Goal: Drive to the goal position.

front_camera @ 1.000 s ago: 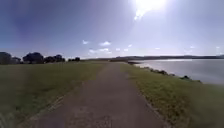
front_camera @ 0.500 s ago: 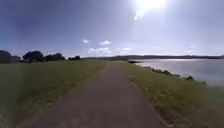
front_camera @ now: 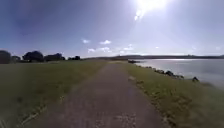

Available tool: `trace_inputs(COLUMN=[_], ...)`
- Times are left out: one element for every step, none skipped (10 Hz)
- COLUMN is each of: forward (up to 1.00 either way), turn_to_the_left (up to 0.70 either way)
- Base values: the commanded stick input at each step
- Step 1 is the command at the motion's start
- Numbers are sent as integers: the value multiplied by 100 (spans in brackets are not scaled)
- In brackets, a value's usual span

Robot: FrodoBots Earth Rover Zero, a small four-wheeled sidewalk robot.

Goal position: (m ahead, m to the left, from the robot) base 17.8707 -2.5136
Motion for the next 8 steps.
trace_inputs(forward=[70,70,70,70,70,70,70,70], turn_to_the_left=[0,0,0,0,0,0,0,0])
